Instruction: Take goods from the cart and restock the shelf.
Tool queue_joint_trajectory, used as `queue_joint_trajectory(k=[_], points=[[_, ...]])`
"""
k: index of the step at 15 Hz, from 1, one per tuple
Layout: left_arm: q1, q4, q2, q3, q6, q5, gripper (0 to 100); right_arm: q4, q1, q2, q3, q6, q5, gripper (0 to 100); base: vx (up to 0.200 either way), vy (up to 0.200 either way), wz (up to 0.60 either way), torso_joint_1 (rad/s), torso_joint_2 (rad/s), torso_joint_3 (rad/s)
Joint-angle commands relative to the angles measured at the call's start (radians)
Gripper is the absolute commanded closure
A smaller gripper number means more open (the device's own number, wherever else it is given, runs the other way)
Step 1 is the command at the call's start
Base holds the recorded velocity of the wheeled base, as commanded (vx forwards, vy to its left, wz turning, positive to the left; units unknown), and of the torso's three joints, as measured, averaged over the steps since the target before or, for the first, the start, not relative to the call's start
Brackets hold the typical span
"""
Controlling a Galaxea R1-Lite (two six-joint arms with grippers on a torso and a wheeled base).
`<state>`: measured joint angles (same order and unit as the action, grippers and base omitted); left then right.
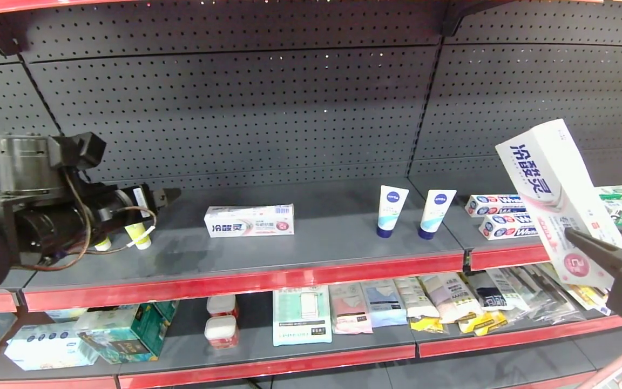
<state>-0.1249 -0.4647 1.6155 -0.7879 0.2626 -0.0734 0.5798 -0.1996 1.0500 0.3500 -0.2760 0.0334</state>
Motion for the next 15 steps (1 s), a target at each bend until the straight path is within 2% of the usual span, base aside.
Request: queue_joint_trajectory(k=[1, 5, 7, 9, 12, 15], points=[[-0.047, 0.003, 0.116, -0.093, 0.003, -0.002, 0, 0.0, -0.006, -0.007, -0.005, -0.005, 0.0, 100, 0.0, 0.0, 0.0, 0.0, 0.0, 0.0], [-0.082, 0.029, 0.241, -0.226, 0.01, -0.005, 0, 0.0, -0.006, -0.01, -0.019, -0.009, 0.0, 100, 0.0, 0.0, 0.0, 0.0, 0.0, 0.0], [-0.108, 0.058, 0.303, -0.3, 0.058, -0.006, 0, 0.0, -0.006, -0.021, -0.039, -0.009, 0.0, 100, 0.0, 0.0, 0.0, 0.0, 0.0, 0.0], [-0.13, 0.115, 0.336, -0.366, 0.076, -0.011, 0, 0.0, -0.006, -0.031, -0.054, -0.009, -0.001, 100, 0.0, 0.0, 0.0, 0.0, 0.0, 0.0], [-0.144, 0.139, 0.409, -0.462, 0.078, -0.014, 0, 0.0, -0.006, -0.03, -0.062, -0.009, -0.001, 100, 0.0, 0.0, 0.0, 0.0, 0.0, 0.0], [-0.156, 0.139, 0.477, -0.521, 0.078, -0.028, 0, 0.0, -0.006, -0.03, -0.077, -0.009, -0.003, 100, 0.0, 0.0, 0.0, 0.0, 0.0, 0.0]])
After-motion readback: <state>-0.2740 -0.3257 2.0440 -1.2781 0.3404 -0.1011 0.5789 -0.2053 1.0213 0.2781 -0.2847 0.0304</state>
